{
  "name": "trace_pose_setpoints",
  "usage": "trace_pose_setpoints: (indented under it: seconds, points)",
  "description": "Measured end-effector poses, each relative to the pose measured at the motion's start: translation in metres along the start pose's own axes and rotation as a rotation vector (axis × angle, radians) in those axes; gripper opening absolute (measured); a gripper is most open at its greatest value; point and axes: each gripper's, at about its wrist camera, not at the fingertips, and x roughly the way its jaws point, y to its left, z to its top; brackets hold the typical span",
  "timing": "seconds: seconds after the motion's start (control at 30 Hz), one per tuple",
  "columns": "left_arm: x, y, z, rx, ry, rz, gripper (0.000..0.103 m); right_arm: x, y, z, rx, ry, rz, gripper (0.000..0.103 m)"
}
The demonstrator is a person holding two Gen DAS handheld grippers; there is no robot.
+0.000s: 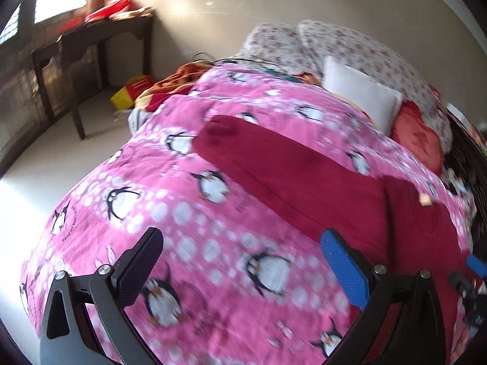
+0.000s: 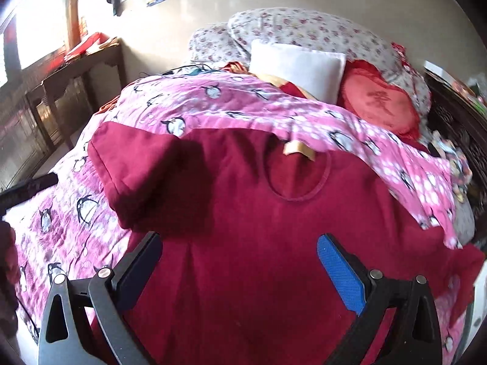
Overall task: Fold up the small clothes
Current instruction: 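Grasp the sleeve with the left gripper and lift it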
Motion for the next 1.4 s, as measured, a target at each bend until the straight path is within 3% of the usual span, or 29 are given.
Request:
trace_pose_setpoints:
  seconds: [0.23, 0.33, 0.63, 0.7, 0.77, 0.83, 0.93, 1.17, 1.3, 1.4]
  points:
    - [0.056, 0.046, 0.044, -0.186, 0.054, -0.038, 0.103, 0.027, 0.003, 0.011, -0.002, 0.015, 0.044, 0.103]
    - [0.077, 0.051, 0.052, -0.266, 0.099, -0.111, 0.103, 0.035, 0.002, 0.014, 0.007, 0.021, 0.066, 0.103]
    - [0.125, 0.03, 0.071, -0.315, 0.109, -0.138, 0.1, 0.043, -0.014, 0.012, 0.046, 0.036, 0.087, 0.103]
    - [0.131, 0.026, 0.074, -0.313, 0.111, -0.135, 0.078, 0.043, -0.019, 0.012, 0.057, 0.031, 0.085, 0.103]
    - [0.136, 0.022, 0.076, -0.285, 0.122, -0.095, 0.033, 0.043, -0.024, 0.013, 0.074, 0.03, 0.086, 0.103]
    - [0.135, 0.026, 0.077, -0.279, 0.123, -0.097, 0.01, 0.042, -0.029, 0.014, 0.093, 0.028, 0.091, 0.103]
    - [0.115, 0.032, 0.082, -0.288, 0.092, -0.143, 0.008, 0.039, -0.033, 0.015, 0.1, 0.028, 0.086, 0.103]
    - [0.004, 0.016, 0.125, -0.146, -0.134, -0.122, 0.008, 0.027, -0.05, 0.016, 0.125, 0.015, 0.084, 0.103]
    - [-0.044, -0.019, 0.14, -0.034, -0.183, -0.116, 0.008, 0.018, -0.061, 0.015, 0.144, 0.004, 0.084, 0.103]
    - [-0.066, -0.062, 0.131, 0.05, -0.182, -0.179, 0.008, 0.011, -0.073, 0.013, 0.151, -0.001, 0.067, 0.103]
